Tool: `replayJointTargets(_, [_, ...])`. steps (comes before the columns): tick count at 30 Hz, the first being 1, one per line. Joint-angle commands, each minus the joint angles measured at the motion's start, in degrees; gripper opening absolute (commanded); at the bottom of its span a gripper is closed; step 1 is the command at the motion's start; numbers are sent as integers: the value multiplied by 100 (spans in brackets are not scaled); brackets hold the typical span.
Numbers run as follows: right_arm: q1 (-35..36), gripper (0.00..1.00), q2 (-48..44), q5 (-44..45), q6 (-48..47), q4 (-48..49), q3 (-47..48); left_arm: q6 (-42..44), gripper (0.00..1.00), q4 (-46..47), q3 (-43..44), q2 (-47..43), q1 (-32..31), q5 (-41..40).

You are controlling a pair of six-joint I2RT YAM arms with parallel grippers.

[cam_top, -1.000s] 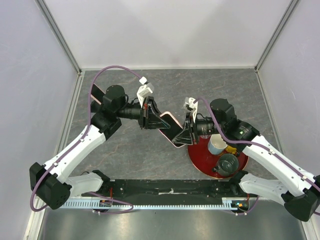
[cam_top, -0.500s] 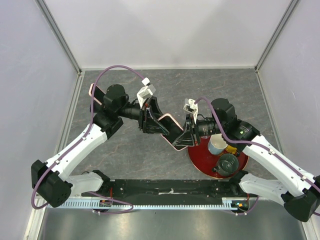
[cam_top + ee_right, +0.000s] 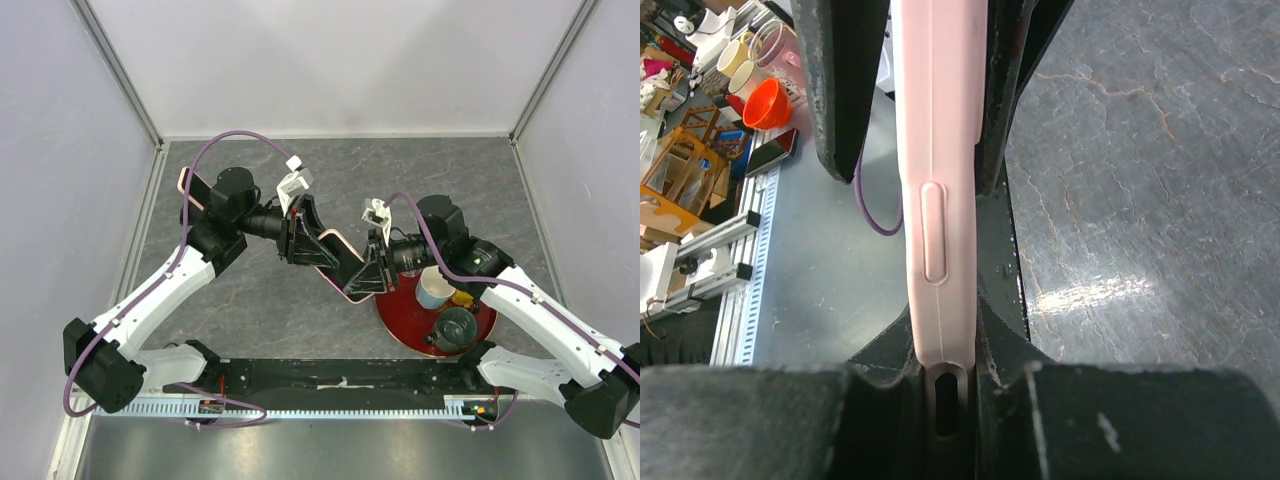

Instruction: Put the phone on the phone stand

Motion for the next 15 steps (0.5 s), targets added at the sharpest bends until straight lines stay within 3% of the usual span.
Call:
replayJointTargets(1, [-53, 0, 68, 151, 27, 129, 182, 471, 43, -343, 420, -77, -98, 26])
replayJointTargets(6, [-62, 0, 50, 248, -17, 41, 235, 551, 34, -457, 446, -77, -116, -62])
replayJointTargets(13, [-53, 0, 147, 292, -105, -135, 279, 700, 29, -677, 490, -94, -125, -361])
replayJointTargets(15, [-53, 0, 156, 301, -131, -170, 306, 726, 12, -704, 490, -103, -133, -457])
